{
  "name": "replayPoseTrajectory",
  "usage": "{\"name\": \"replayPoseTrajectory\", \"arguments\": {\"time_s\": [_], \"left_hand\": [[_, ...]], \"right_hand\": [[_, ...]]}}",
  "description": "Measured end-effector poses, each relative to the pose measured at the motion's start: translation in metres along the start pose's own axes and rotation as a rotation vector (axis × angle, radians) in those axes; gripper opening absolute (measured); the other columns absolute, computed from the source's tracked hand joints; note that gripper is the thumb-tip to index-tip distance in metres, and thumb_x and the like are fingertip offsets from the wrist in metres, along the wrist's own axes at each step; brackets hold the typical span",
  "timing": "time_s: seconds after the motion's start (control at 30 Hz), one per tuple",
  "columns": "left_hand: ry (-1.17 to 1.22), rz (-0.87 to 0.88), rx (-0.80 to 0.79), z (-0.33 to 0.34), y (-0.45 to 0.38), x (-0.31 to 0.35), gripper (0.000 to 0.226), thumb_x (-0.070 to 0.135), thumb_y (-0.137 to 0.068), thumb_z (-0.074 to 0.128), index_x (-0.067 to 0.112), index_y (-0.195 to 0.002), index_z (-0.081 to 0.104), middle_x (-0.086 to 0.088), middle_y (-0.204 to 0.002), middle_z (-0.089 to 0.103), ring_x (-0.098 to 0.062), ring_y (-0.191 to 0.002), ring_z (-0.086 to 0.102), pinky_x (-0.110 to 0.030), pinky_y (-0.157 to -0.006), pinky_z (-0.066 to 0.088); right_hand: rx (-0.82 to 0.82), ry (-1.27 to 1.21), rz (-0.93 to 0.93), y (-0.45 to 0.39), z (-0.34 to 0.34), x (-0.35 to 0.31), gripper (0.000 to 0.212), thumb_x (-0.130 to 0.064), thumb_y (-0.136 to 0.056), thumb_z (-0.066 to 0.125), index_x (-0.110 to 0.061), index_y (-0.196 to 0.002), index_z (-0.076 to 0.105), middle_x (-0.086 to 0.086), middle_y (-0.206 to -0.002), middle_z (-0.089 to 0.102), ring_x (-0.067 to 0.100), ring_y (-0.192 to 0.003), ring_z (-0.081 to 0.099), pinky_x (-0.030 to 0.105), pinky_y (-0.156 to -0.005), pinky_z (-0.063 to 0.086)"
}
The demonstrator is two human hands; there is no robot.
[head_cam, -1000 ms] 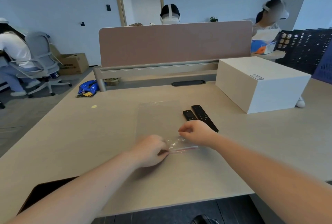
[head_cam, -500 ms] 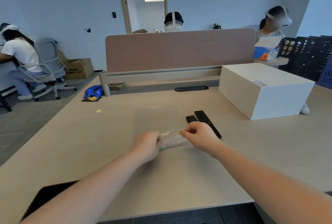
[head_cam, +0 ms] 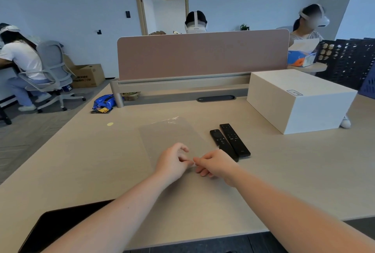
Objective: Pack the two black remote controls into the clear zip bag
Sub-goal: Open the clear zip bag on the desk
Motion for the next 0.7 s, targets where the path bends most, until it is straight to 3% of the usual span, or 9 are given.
{"name": "replayPoseTrajectory", "arguments": {"time_s": [0.17, 0.3, 0.4, 0.47, 0.6, 0.7], "left_hand": [[0.188, -0.054, 0.035, 0.005, -0.002, -0.002, 0.022, 0.017, -0.077, 0.074, 0.027, -0.076, 0.054, -0.007, -0.071, 0.074, -0.015, -0.066, 0.058, -0.029, -0.073, 0.048], [0.315, -0.129, 0.001, 0.010, -0.002, -0.008, 0.024, 0.010, -0.078, 0.073, 0.026, -0.073, 0.055, 0.005, -0.063, 0.069, -0.015, -0.065, 0.060, -0.028, -0.075, 0.049], [0.354, -0.161, -0.008, 0.012, -0.002, -0.011, 0.021, 0.008, -0.080, 0.070, 0.023, -0.078, 0.056, 0.004, -0.068, 0.068, -0.012, -0.064, 0.058, -0.018, -0.065, 0.049], [0.312, -0.148, -0.008, 0.014, -0.003, -0.012, 0.018, 0.009, -0.082, 0.068, 0.024, -0.080, 0.059, 0.002, -0.072, 0.066, -0.013, -0.066, 0.058, -0.018, -0.064, 0.048], [0.042, 0.017, -0.080, 0.015, -0.006, -0.007, 0.011, 0.017, -0.083, 0.068, 0.017, -0.093, 0.072, -0.005, -0.085, 0.070, -0.016, -0.080, 0.061, -0.028, -0.080, 0.048], [-0.097, 0.104, -0.099, 0.015, -0.008, -0.001, 0.013, 0.017, -0.087, 0.062, 0.011, -0.091, 0.073, -0.009, -0.095, 0.073, -0.022, -0.091, 0.062, -0.026, -0.078, 0.045]], "right_hand": [[0.020, -0.089, 0.031, -0.007, 0.001, 0.000, 0.027, -0.033, -0.091, 0.059, -0.009, -0.089, 0.072, 0.005, -0.082, 0.073, 0.009, -0.059, 0.060, 0.020, -0.055, 0.045], [0.029, -0.152, 0.040, -0.011, 0.000, 0.003, 0.023, -0.027, -0.092, 0.060, -0.011, -0.081, 0.071, 0.004, -0.077, 0.072, 0.008, -0.055, 0.059, 0.019, -0.055, 0.047], [0.037, -0.145, 0.013, -0.012, 0.001, 0.006, 0.025, -0.024, -0.091, 0.061, -0.014, -0.069, 0.067, 0.001, -0.065, 0.068, 0.006, -0.050, 0.057, 0.018, -0.052, 0.048], [0.045, -0.134, -0.001, -0.012, 0.002, 0.007, 0.028, -0.022, -0.091, 0.060, -0.016, -0.065, 0.065, 0.000, -0.062, 0.067, 0.008, -0.050, 0.055, 0.018, -0.052, 0.048], [0.029, -0.133, -0.017, -0.012, 0.001, 0.008, 0.027, -0.018, -0.092, 0.058, -0.015, -0.066, 0.065, 0.002, -0.064, 0.066, 0.009, -0.051, 0.057, 0.018, -0.051, 0.050], [0.032, -0.127, -0.034, -0.013, -0.001, 0.009, 0.028, -0.019, -0.093, 0.057, -0.014, -0.066, 0.065, 0.003, -0.063, 0.066, 0.010, -0.049, 0.055, 0.018, -0.047, 0.050]]}}
Point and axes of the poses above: each hand's wrist, its own y-axis away from the middle knuckle, its own z-axis out of the palm, x = y × z, the point moved 3 cm from there along -y, towards the middle knuckle
